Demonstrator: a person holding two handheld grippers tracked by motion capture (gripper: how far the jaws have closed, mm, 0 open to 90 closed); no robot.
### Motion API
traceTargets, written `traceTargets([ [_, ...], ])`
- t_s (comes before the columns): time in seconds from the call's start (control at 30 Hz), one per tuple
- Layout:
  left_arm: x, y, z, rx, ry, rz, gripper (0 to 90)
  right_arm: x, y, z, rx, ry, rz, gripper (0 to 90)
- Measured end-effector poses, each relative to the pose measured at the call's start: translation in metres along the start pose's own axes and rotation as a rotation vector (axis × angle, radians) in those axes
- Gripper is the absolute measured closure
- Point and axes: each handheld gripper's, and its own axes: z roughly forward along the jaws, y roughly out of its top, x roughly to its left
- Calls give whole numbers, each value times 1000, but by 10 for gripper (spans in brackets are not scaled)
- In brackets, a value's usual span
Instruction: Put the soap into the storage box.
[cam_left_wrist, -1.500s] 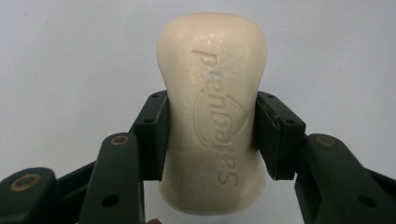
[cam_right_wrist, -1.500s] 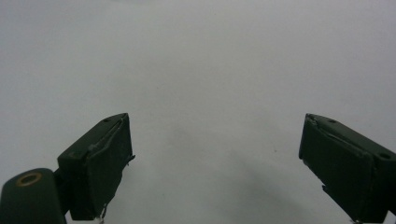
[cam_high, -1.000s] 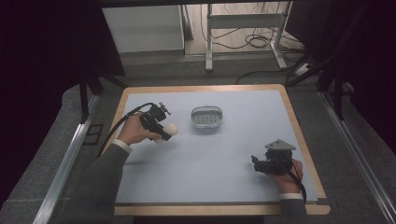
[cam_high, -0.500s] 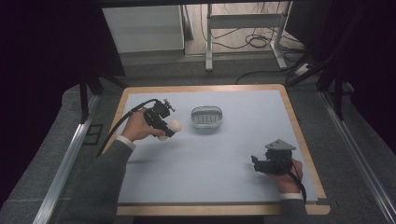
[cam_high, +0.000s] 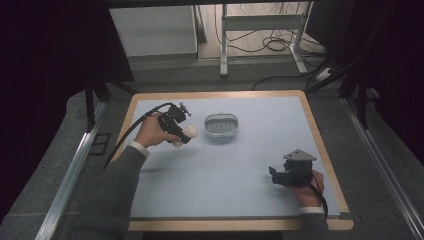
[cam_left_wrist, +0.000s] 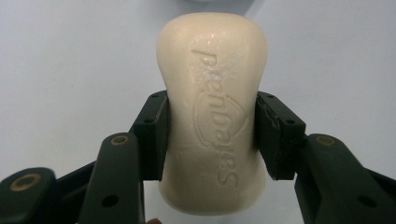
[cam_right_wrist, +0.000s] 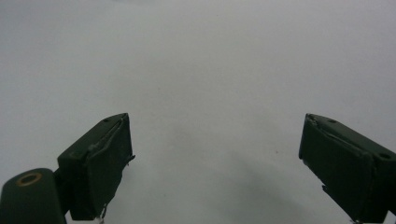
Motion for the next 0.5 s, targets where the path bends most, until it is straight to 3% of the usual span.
traceTargets([
  [0.5,-7,28,0,0,0,43,499,1,0,-1,2,3,-2,93],
])
